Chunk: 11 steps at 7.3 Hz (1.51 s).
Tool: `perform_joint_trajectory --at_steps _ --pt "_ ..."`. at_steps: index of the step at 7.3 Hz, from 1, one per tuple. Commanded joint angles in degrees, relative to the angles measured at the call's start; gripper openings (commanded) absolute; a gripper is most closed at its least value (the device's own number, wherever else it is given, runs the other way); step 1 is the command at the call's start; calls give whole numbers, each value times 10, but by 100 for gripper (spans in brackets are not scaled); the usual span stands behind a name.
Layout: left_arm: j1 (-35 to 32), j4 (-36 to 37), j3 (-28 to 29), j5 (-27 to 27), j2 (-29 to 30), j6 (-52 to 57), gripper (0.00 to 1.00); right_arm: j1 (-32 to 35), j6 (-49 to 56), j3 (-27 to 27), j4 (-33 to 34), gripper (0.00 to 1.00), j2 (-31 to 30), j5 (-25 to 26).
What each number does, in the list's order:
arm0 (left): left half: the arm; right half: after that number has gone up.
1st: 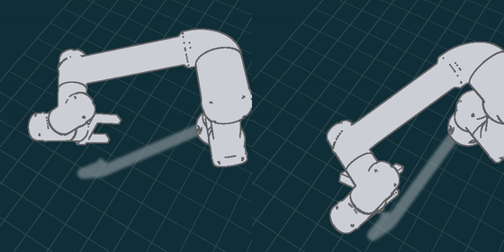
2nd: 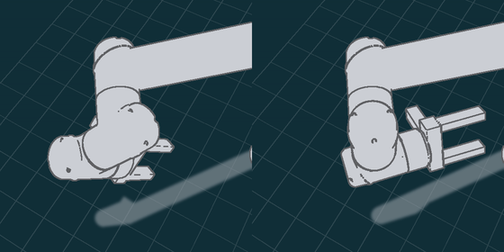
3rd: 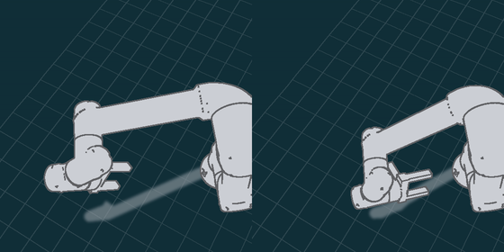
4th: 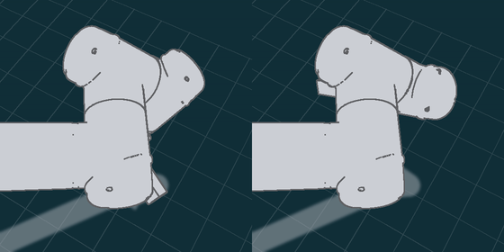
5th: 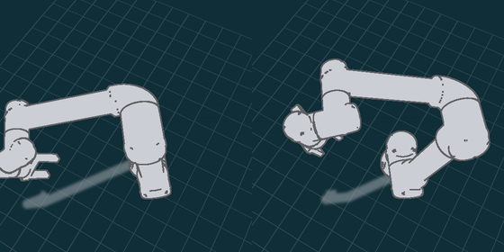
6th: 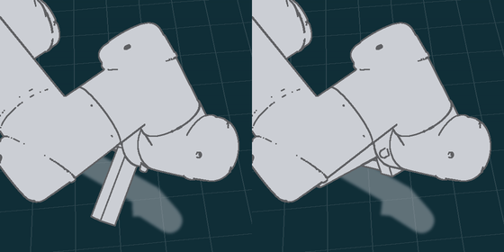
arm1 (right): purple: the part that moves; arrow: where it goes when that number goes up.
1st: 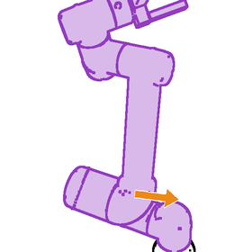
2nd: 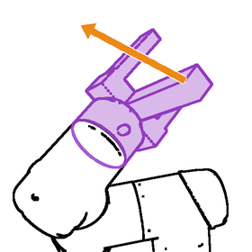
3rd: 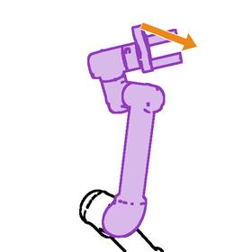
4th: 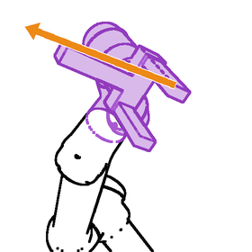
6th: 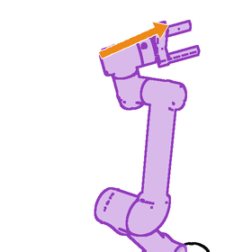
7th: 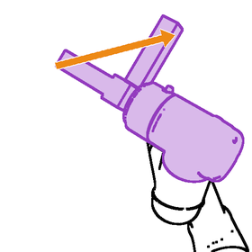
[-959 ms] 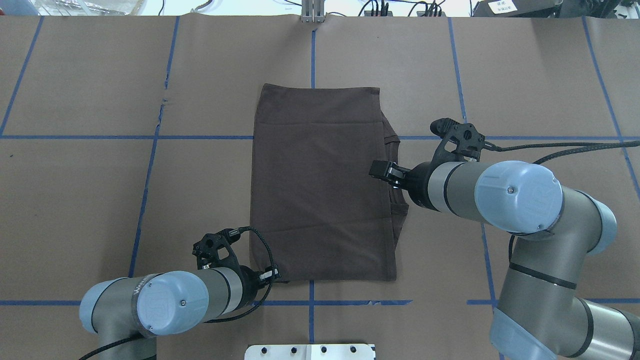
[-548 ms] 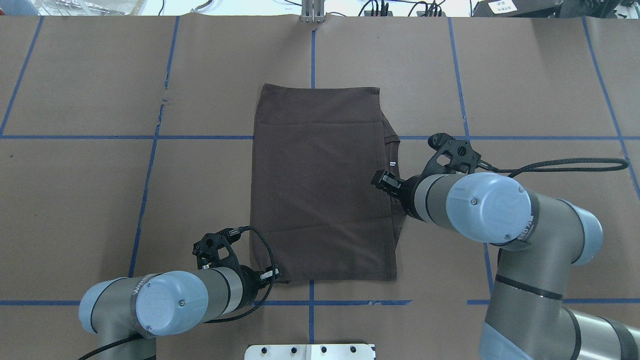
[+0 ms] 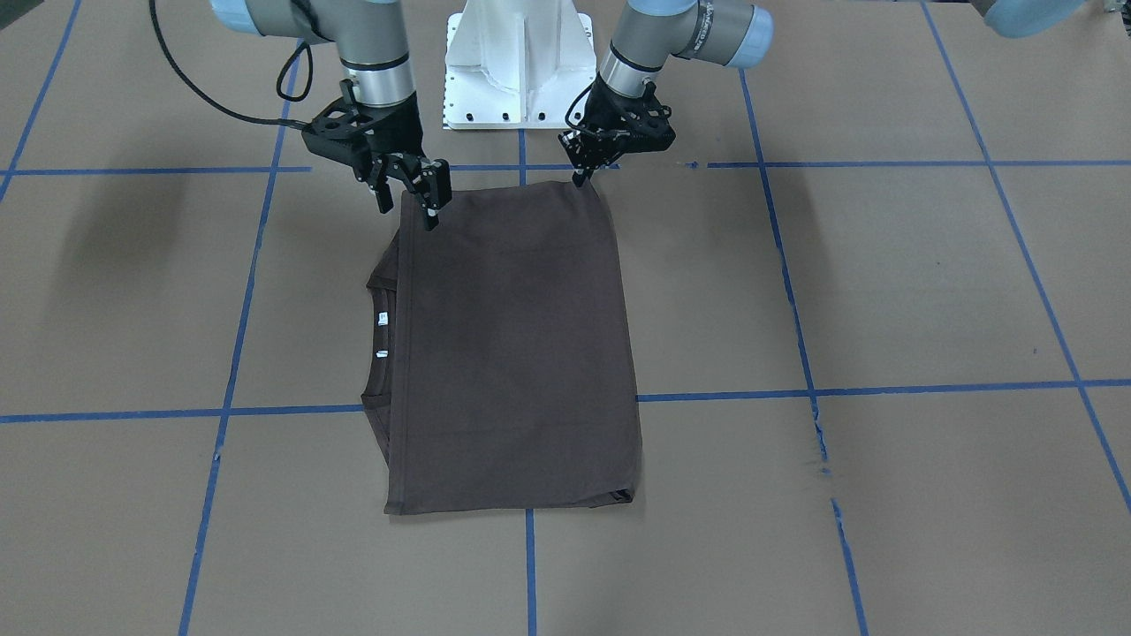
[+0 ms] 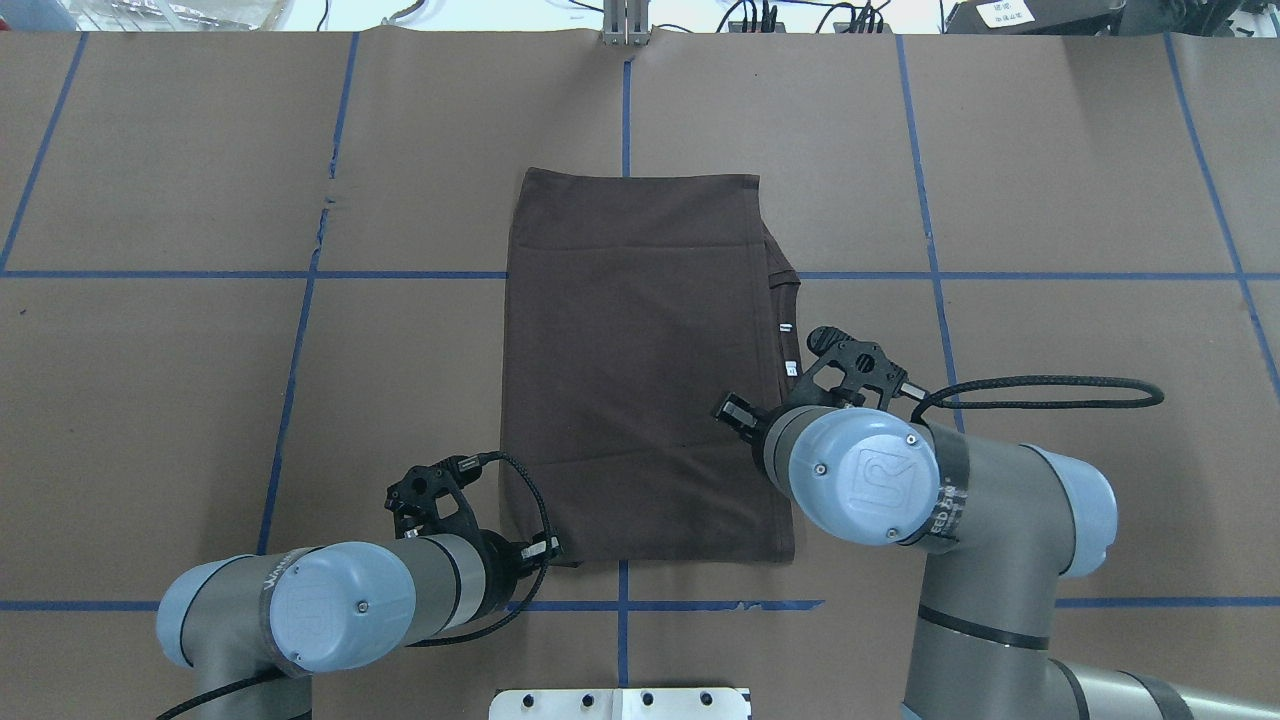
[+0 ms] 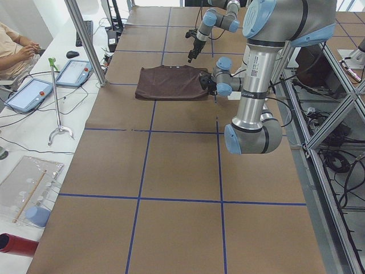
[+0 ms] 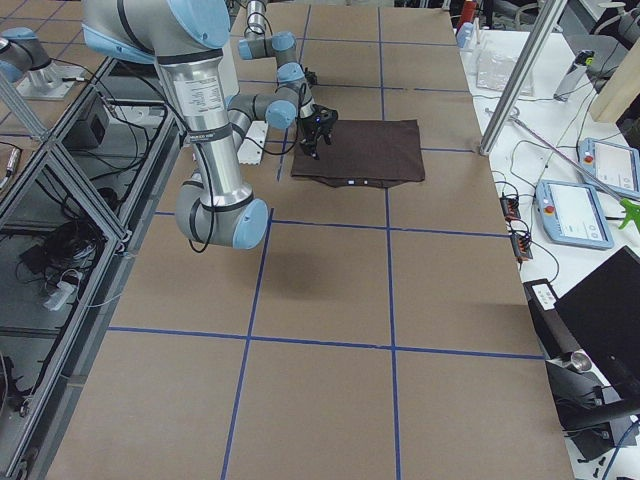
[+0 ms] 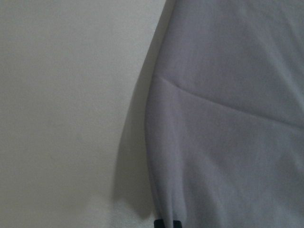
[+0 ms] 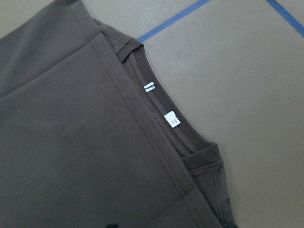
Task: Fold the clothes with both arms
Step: 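Move the right gripper down to the collar edge corner nearest the robot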
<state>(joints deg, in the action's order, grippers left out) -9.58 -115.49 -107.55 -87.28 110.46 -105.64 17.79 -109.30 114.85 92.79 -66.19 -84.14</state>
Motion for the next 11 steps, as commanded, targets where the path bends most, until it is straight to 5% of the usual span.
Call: perform_joint_trajectory --at_steps 1,11 --pt "0 0 -3 0 -1 0 0 -28 2 -24 12 88 8 -4" --pt "-1 -1 -7 0 -2 0 0 -64 6 -64 6 77 11 0"
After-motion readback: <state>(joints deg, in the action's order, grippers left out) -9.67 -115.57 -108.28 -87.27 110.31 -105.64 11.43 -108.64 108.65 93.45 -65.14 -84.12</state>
